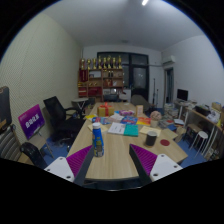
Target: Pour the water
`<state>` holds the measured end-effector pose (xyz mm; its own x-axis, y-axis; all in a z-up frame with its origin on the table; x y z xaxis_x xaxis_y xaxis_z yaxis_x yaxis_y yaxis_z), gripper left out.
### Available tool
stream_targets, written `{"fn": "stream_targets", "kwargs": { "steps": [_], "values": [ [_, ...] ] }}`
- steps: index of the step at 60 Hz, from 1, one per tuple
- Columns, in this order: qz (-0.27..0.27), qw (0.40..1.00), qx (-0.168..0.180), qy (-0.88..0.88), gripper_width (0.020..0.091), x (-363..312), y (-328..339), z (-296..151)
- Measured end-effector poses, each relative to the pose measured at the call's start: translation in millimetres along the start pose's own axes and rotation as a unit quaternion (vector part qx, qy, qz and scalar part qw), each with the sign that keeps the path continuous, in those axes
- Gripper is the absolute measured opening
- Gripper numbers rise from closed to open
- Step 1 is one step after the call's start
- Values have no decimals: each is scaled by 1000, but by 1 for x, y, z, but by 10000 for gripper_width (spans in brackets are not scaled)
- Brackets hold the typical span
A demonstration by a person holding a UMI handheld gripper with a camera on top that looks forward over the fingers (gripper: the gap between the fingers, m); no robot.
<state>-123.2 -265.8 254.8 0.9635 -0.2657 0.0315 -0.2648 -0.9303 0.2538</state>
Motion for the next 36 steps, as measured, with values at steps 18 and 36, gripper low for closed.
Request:
{"fn": "stream_targets", "kwargs": {
  "steps": [18, 36],
  "values": [
    [-65, 997, 3, 27, 809, -104, -204, 58],
    [-40, 997, 41, 50, 807, -137, -316, 74]
  ]
}}
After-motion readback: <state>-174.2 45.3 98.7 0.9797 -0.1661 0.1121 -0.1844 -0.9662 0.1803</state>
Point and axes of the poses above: the point between the fingertips, and its own axes, seen from behind it with the camera up: x to the right, z down, y backward, against the way the camera looks, the point moved 4 cm from there along y, backward, against the way the camera looks, and after that the axes turned 10 degrees about z, right-handed, at the moved point
